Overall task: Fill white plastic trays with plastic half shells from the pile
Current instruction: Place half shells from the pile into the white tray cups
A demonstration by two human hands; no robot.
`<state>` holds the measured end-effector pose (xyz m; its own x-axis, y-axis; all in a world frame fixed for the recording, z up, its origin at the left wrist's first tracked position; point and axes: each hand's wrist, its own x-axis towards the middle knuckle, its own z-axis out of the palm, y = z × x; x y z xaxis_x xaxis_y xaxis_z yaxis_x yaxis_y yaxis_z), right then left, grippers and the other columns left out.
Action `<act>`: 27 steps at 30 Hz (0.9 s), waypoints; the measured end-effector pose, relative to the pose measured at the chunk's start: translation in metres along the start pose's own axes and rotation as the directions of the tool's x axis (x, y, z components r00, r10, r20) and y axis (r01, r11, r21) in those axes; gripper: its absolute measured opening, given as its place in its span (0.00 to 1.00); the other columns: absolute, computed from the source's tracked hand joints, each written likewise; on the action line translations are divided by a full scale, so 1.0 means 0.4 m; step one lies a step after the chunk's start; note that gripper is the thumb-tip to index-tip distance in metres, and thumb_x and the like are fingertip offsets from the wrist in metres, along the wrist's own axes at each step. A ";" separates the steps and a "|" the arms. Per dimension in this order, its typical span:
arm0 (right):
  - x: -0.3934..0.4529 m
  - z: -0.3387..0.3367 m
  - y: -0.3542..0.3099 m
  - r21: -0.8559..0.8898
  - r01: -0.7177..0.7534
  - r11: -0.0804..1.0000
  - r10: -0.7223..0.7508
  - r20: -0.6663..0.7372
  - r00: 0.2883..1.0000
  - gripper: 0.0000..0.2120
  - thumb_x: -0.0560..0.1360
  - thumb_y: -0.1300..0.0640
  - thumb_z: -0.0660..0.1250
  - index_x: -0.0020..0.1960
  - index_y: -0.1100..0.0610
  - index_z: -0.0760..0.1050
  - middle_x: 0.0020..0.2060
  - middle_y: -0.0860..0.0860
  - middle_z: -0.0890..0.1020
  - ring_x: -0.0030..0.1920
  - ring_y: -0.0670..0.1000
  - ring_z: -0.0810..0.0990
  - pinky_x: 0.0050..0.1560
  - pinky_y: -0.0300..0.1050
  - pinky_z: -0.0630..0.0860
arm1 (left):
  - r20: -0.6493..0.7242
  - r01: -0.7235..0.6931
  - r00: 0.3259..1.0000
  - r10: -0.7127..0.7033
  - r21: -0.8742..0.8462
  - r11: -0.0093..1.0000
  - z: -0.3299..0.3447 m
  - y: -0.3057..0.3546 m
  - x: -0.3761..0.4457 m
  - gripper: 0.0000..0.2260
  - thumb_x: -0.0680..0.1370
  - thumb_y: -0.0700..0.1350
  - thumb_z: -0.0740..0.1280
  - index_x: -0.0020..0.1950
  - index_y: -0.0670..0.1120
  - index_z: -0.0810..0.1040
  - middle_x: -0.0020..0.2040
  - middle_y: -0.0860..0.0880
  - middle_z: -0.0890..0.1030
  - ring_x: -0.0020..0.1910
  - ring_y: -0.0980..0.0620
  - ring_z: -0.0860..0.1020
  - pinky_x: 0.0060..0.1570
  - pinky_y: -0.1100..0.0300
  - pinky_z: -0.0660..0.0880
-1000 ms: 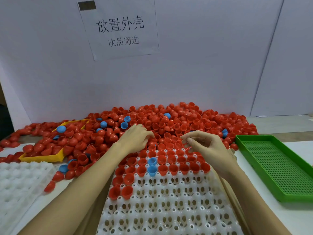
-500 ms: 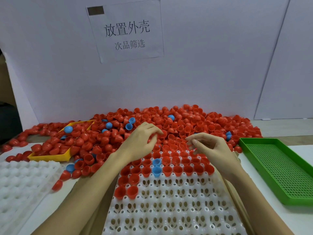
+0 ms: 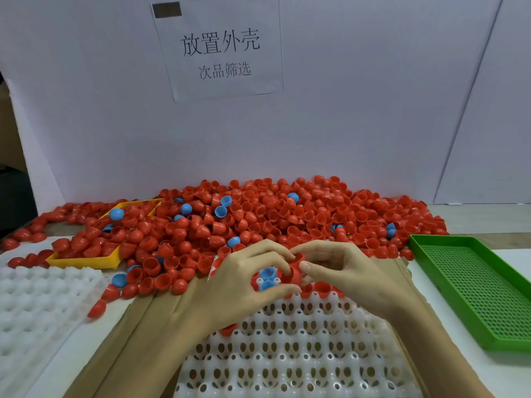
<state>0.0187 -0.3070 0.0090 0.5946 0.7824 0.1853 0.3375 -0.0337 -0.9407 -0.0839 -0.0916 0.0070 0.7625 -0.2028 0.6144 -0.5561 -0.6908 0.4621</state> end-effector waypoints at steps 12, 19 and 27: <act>0.007 0.017 0.007 0.097 -0.013 0.995 0.015 -0.024 1.000 0.17 0.74 0.59 0.81 0.55 0.56 0.75 0.47 0.53 0.84 0.49 0.55 0.85 0.53 0.50 0.83 | 0.028 0.337 0.941 -0.338 -0.188 0.923 0.008 -0.002 -0.001 0.08 0.81 0.40 0.70 0.57 0.50 0.86 0.51 0.56 0.84 0.51 0.53 0.83 0.54 0.57 0.81; 0.005 0.032 0.001 -0.022 -0.026 0.999 0.027 0.036 0.999 0.16 0.74 0.59 0.81 0.57 0.52 0.79 0.51 0.56 0.85 0.52 0.62 0.85 0.58 0.55 0.84 | 0.042 0.440 0.895 -0.445 -0.251 0.862 0.010 -0.005 0.002 0.04 0.76 0.46 0.77 0.50 0.51 0.85 0.48 0.55 0.86 0.50 0.57 0.85 0.55 0.57 0.82; 0.000 -0.010 0.005 0.005 0.004 1.000 -0.003 -0.064 0.998 0.09 0.82 0.54 0.71 0.61 0.49 0.83 0.54 0.52 0.87 0.53 0.54 0.87 0.56 0.44 0.82 | 0.084 0.245 0.964 -0.253 0.098 0.965 -0.070 -0.036 -0.005 0.05 0.76 0.47 0.74 0.49 0.57 0.82 0.60 0.65 0.77 0.62 0.63 0.76 0.59 0.68 0.75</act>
<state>0.0224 -0.3094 0.0084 0.6388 0.7412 0.2063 0.3364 -0.0279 -0.9413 -0.0868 -0.0619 0.0170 0.9034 -0.0788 0.4216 -0.3174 -0.7840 0.5335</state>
